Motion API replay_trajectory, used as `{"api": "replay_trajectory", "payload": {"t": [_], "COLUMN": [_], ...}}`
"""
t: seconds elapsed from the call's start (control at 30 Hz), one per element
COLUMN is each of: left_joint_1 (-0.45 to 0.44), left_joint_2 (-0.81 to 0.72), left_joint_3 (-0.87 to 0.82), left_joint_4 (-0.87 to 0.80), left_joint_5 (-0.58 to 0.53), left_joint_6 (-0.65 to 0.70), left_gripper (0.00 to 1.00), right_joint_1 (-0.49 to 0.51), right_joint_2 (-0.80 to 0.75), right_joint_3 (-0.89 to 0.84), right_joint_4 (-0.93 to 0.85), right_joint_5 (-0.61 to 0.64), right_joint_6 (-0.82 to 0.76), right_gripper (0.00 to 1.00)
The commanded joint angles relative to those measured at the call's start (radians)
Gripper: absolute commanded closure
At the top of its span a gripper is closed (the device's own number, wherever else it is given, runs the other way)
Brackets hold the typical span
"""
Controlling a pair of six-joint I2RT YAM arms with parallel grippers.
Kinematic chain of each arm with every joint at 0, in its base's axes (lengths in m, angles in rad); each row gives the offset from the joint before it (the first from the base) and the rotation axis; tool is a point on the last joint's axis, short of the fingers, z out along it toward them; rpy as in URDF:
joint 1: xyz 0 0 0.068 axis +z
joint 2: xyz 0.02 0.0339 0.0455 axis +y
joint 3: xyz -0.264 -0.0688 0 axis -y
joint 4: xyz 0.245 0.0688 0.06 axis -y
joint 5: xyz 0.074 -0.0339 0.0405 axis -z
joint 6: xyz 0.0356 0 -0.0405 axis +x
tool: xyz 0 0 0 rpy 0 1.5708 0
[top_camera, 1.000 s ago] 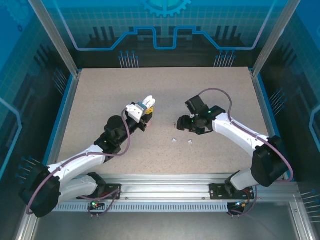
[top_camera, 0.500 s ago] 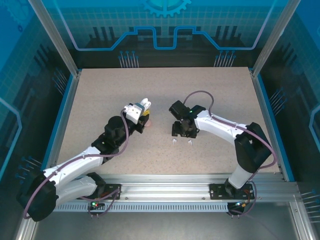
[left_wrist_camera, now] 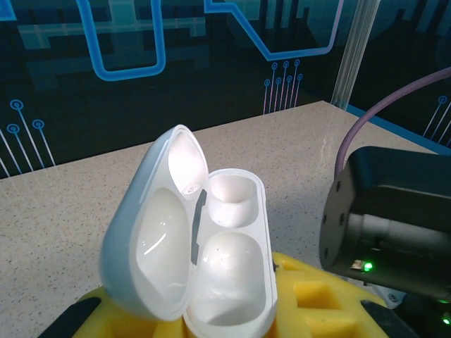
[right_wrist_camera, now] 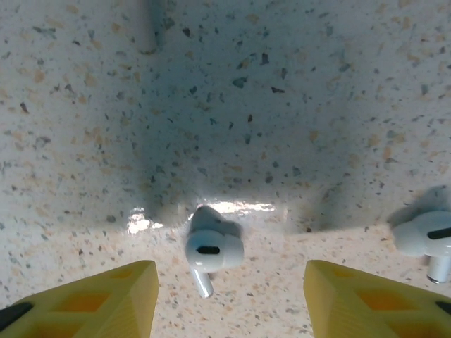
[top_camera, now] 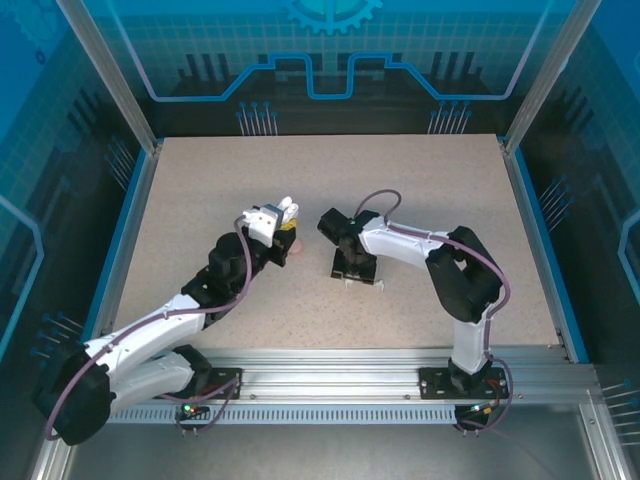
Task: Insert the wireless bluetooth earbuds into the charging case
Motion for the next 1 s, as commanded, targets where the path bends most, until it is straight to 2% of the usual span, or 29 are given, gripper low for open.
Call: {"api": "replay_trajectory", "payload": {"t": [0.0,0.97], "left_joint_1": [-0.005,-0.006], "left_joint_2": [-0.027,-0.019], "left_joint_3": [0.008,0.009], "left_joint_4": [0.016,0.029], "left_joint_5": [-0.016,0.006], "left_joint_6": [-0.015,-0.03], "left_gripper": [1.0,1.0], "right_joint_1": [0.016,-0.005], "right_joint_2": [0.032,0.086], "right_joint_3": [0.039,-0.001], "right_joint_4": [-0.056,0.005], "right_joint_5": [-0.003,-0.032], "right_joint_6": [0.057,0.125], "right_gripper": [0.44,0.56]}}
